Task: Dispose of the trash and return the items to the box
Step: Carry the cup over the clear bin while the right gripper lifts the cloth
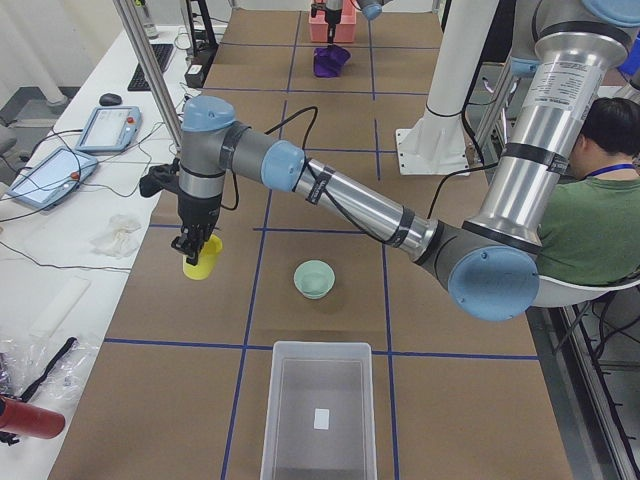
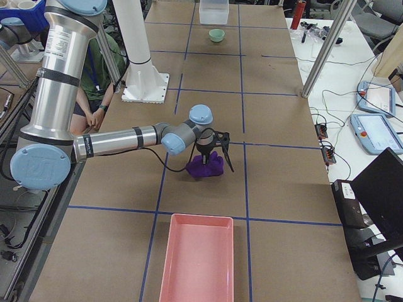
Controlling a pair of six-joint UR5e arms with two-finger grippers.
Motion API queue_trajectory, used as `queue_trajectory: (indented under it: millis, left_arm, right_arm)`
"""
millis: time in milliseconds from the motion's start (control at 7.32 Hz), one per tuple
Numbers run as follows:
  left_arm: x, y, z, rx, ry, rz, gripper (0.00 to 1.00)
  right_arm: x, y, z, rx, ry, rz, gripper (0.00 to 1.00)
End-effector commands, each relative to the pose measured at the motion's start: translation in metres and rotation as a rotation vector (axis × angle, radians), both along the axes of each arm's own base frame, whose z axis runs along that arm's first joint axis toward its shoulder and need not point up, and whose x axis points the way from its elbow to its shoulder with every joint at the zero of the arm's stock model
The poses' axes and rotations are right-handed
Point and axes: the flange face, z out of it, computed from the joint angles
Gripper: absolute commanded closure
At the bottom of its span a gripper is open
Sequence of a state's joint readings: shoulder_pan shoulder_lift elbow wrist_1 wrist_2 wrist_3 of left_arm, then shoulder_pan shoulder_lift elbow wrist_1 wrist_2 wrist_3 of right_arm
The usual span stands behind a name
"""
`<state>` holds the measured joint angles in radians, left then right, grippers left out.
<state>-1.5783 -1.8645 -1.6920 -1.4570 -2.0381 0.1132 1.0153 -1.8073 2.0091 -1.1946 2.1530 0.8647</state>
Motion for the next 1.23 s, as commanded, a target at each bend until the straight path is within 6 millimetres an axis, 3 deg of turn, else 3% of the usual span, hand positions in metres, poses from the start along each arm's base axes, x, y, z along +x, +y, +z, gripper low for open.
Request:
queue_trajectory:
  millis: [0,137,273,547,820,957,1094]
  left_arm:
    - [-0.024,0.035,0.073,-0.082,-0.003,0.026,1.0]
    - [-0.031,0.072,0.118,-0.135,0.029,0.009,1.0]
    - [-0.019,0.108,0.155,-0.211,0.138,0.018,1.0]
    - [-0.012,0.156,0.195,-0.356,0.203,-0.084,1.0]
    - [-0.009,0.165,0.236,-0.422,0.207,-0.084,1.0]
    - [0.003,0.169,0.255,-0.423,0.279,-0.063,1.0]
    - [0.028,0.167,0.273,-0.425,0.299,-0.012,1.0]
  right_arm:
    - [0.027,0.003,-0.081,-0.029,0.001,0.045,1.0]
    - [0.041,0.002,-0.102,-0.039,-0.032,0.064,1.0]
    - [0.05,0.007,-0.122,-0.04,-0.082,0.059,1.0]
    - [0.074,0.013,-0.144,-0.034,-0.121,0.094,1.0]
    - [0.099,0.029,-0.176,-0.023,-0.089,0.083,1.0]
    - [0.122,0.022,-0.186,-0.004,-0.049,0.072,1.0]
    - [0.145,0.012,-0.195,0.007,-0.012,0.054,1.0]
